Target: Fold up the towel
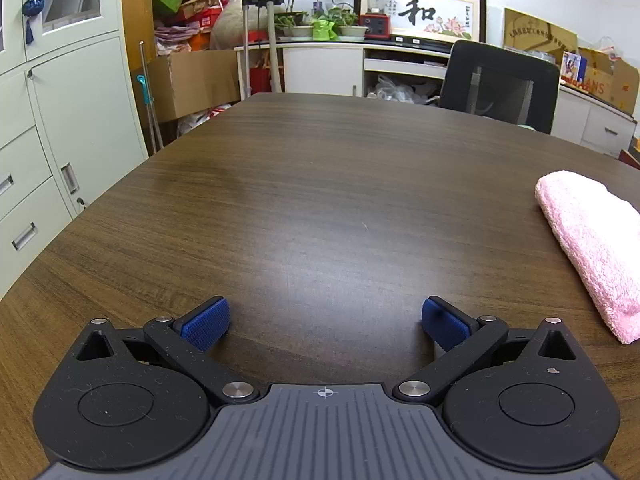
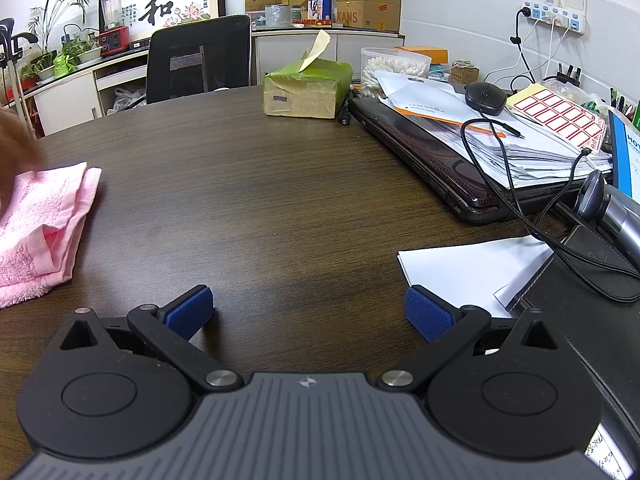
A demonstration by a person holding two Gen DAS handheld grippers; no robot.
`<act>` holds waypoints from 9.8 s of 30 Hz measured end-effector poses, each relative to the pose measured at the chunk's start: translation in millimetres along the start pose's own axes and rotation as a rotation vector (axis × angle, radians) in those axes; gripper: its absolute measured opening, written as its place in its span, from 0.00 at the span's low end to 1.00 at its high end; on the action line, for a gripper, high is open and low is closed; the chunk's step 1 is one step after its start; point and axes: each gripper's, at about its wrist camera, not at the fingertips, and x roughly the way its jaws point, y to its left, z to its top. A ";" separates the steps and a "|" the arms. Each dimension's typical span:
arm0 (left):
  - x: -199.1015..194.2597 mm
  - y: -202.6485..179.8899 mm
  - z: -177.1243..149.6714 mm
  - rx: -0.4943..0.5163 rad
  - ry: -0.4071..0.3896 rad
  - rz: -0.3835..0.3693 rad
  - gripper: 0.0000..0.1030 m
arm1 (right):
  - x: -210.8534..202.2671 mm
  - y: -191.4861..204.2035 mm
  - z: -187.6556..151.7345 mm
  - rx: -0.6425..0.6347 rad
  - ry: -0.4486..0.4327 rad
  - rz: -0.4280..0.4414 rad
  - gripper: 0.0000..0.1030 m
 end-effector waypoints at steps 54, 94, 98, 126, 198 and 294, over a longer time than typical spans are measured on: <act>-1.3 -0.9 -1.1 -0.010 0.000 0.013 1.00 | 0.4 -0.3 0.2 0.000 0.001 0.000 1.00; -1.8 -1.2 -1.6 -0.010 0.000 0.013 1.00 | 0.5 -0.2 0.4 0.000 0.001 0.000 1.00; -1.8 -1.4 -1.6 -0.010 0.000 0.013 1.00 | 0.5 -0.2 0.4 0.000 0.001 0.000 1.00; -2.1 -1.2 -1.6 -0.011 0.000 0.012 1.00 | 7.1 3.1 6.3 0.004 0.001 -0.001 1.00; -3.2 2.1 -2.5 -0.019 0.001 0.021 1.00 | -25.9 170.2 -5.2 -0.318 -0.092 0.583 0.38; -56.8 -103.0 -38.8 0.148 -0.027 -0.580 0.21 | -94.5 64.1 -2.4 -0.161 -0.419 0.586 0.76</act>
